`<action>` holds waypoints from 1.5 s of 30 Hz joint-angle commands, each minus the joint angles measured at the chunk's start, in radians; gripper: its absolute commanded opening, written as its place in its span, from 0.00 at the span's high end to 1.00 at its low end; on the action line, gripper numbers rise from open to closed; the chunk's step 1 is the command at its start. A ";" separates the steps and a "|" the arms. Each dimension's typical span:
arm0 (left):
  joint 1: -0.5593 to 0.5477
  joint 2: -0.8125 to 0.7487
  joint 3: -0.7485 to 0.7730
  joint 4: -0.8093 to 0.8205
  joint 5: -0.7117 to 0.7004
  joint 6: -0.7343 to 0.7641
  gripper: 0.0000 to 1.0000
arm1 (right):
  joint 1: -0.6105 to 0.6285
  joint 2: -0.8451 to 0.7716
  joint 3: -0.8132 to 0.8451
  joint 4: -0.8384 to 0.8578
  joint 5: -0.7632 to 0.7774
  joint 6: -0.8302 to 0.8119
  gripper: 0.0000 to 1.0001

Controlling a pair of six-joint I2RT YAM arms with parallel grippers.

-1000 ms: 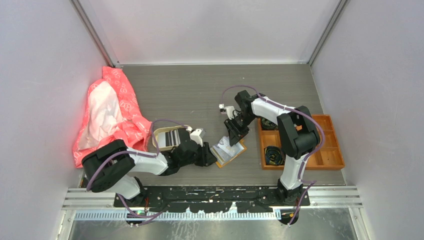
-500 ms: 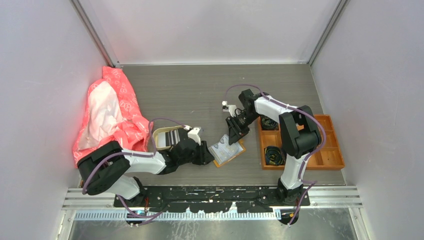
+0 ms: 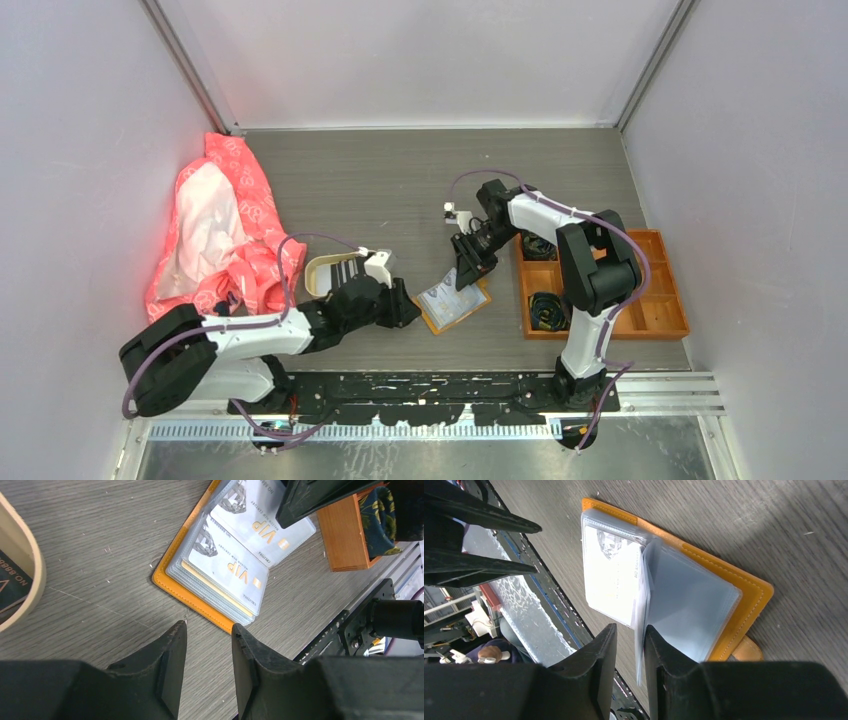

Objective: Put the credit cards into the card holder
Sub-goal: Insert the credit card into the card holder.

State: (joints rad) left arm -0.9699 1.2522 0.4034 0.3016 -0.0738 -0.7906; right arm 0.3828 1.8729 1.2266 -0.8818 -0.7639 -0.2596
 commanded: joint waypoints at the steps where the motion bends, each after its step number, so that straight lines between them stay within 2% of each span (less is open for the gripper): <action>1: 0.004 -0.072 -0.009 -0.027 -0.031 0.033 0.60 | 0.013 -0.009 0.024 0.012 0.008 0.014 0.68; 5: 0.003 -0.102 -0.012 -0.019 -0.010 0.030 0.60 | 0.024 -0.015 0.027 0.023 0.046 0.027 0.77; 10: 0.004 -0.094 -0.017 0.045 0.015 0.015 0.60 | 0.024 -0.050 0.012 0.060 0.081 0.064 0.83; 16: 0.003 -0.003 0.048 0.117 0.053 0.016 0.59 | 0.024 -0.100 -0.017 0.123 0.162 0.103 0.89; 21: 0.008 0.108 0.126 0.135 0.064 0.030 0.60 | 0.024 -0.127 -0.031 0.141 0.193 0.111 0.90; 27: 0.026 0.233 0.207 0.170 0.115 0.033 0.62 | 0.040 -0.097 -0.015 0.101 0.125 0.085 0.84; 34: 0.056 0.334 0.234 0.216 0.155 0.026 0.63 | 0.039 -0.084 -0.001 0.065 0.022 0.069 0.68; 45: 0.104 0.403 0.204 0.313 0.216 -0.002 0.63 | 0.031 -0.047 0.016 0.024 -0.051 0.051 0.62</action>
State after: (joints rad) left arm -0.8795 1.6470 0.6064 0.5442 0.1238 -0.7887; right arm 0.4160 1.8103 1.2030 -0.8288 -0.7654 -0.1883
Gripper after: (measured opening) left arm 0.373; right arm 0.381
